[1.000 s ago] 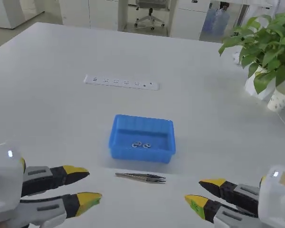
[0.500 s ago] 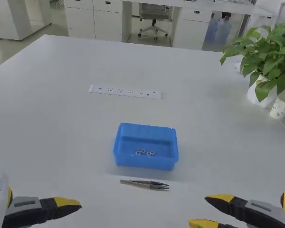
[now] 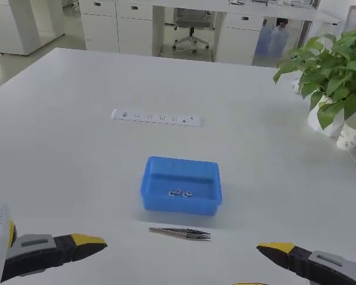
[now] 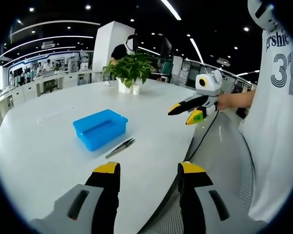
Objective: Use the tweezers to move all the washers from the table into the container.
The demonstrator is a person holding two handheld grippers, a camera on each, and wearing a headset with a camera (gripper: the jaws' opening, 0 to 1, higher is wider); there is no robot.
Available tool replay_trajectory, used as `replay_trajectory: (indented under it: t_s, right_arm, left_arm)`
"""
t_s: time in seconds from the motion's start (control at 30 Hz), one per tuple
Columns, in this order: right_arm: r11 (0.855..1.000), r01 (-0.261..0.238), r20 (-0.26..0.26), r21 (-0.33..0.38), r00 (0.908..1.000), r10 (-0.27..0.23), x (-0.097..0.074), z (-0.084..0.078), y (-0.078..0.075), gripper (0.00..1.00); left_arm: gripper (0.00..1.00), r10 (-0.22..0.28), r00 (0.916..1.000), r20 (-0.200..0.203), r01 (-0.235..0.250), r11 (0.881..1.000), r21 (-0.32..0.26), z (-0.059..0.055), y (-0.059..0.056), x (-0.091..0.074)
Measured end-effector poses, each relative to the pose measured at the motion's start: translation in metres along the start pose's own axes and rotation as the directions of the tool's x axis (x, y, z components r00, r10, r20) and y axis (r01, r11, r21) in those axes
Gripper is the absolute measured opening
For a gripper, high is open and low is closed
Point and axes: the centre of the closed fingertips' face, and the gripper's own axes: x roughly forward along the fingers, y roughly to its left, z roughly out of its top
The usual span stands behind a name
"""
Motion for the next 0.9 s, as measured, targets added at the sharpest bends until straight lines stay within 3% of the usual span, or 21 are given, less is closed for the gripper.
replay_trajectory:
  t_s: [0.13, 0.43, 0.67, 0.9]
  right_arm:
    - [1.000, -0.005, -0.011, -0.020, 0.9999, 0.005, 0.000, -0.002, -0.002, 0.51]
    - [1.000, -0.008, -0.005, -0.011, 1.0000, 0.008, 0.000, 0.002, -0.008, 0.52]
    - [1.000, -0.018, 0.016, -0.002, 0.9997, 0.018, 0.004, 0.010, -0.009, 0.52]
    - [1.000, -0.023, 0.004, 0.001, 0.9997, 0.023, 0.010, 0.010, -0.010, 0.51]
  left_arm:
    - [0.52, -0.009, 1.0000, -0.003, 0.009, 1.000, -0.004, 0.000, -0.001, -0.001]
    - [0.52, 0.006, 0.9993, 0.038, -0.007, 1.000, 0.015, 0.019, 0.011, 0.002]
    - [0.52, 0.012, 0.9996, 0.025, -0.012, 1.000, 0.015, 0.020, 0.016, 0.000]
    - [0.52, 0.035, 0.9992, 0.016, -0.036, 0.999, 0.007, 0.016, 0.021, -0.006]
